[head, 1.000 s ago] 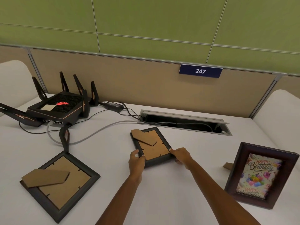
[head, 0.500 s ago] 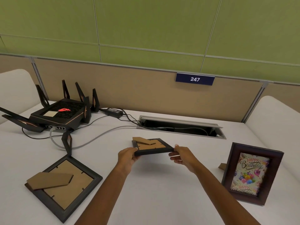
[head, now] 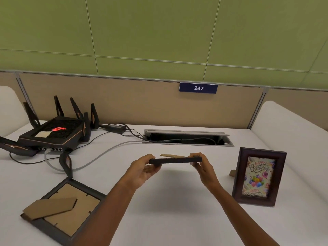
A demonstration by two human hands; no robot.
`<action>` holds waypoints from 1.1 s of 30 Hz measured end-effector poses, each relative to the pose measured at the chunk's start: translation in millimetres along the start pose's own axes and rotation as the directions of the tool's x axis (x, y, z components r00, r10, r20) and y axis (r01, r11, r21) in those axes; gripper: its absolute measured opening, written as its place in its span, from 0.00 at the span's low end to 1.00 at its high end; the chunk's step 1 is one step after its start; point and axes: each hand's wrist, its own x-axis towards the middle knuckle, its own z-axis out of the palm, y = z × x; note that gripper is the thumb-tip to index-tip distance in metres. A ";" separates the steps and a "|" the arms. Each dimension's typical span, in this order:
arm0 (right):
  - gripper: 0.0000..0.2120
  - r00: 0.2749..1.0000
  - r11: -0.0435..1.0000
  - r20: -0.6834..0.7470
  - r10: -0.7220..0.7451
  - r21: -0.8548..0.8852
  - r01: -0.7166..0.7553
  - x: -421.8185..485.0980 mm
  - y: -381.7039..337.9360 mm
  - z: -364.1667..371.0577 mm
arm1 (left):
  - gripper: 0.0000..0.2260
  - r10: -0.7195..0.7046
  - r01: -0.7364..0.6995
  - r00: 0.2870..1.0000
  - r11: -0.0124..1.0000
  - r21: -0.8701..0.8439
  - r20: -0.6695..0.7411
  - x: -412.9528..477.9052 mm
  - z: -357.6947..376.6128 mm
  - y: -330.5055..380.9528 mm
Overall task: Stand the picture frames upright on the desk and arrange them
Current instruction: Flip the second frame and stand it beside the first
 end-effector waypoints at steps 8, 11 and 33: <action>0.05 0.994 0.962 -0.066 0.090 0.264 -0.069 -16.4 -7.1 -6.5 | 0.28 -0.074 0.045 0.996 0.912 0.407 0.055 6.7 -0.7 6.2; 0.06 0.985 0.929 -0.082 0.153 0.352 -0.115 -20.5 -4.9 -8.6 | 0.32 -0.056 0.025 0.998 0.836 0.549 0.040 16.4 0.0 -3.1; 0.08 0.940 0.798 0.015 0.342 0.524 -0.299 -27.2 36.6 -52.8 | 0.31 0.020 -0.038 0.997 0.965 0.260 0.074 57.0 64.5 -86.5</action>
